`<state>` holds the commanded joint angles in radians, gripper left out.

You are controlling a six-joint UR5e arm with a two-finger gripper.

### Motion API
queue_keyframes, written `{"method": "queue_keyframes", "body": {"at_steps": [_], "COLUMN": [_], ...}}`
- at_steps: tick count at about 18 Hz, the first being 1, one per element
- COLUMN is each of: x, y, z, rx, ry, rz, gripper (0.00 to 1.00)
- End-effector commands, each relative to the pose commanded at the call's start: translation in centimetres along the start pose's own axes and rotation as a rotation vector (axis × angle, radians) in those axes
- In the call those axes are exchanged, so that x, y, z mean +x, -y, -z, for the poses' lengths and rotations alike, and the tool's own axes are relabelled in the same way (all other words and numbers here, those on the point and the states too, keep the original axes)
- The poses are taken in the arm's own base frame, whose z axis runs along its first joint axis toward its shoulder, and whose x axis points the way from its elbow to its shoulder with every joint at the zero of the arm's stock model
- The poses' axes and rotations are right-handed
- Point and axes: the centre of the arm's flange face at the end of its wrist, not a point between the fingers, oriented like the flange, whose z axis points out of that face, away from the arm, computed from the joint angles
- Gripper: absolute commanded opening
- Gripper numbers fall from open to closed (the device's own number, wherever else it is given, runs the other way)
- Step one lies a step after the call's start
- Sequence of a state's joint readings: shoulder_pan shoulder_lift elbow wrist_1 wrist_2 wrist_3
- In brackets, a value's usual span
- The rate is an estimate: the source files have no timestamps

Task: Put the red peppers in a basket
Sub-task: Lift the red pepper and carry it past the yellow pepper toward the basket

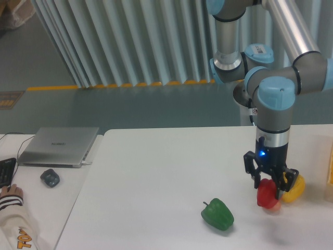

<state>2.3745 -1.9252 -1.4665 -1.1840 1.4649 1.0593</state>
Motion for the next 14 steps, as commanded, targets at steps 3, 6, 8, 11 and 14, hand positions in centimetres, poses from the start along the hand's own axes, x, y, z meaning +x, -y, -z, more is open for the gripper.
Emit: {"method": "queue_keyframes", "body": {"at_steps": [3, 6, 8, 11, 14], "x": [-1.2, -2.2, -2.9, -4.5, -5.4], "y": [-3.1, -5.0, -6.7, -10.6, -12.3], "z": [1.7, 1.5, 1.3, 2.6, 2.6], "rx": [-0.018, -0.025, -0.028, -0.031, -0.035], "ry": [-0.021, -0.033, -0.04, -0.026, -0.029], "rz": [-0.166, -0.252, -0.319, -0.445, -0.488], "gripper": [0.44, 0.44, 0.44, 0.43, 0.43]}}
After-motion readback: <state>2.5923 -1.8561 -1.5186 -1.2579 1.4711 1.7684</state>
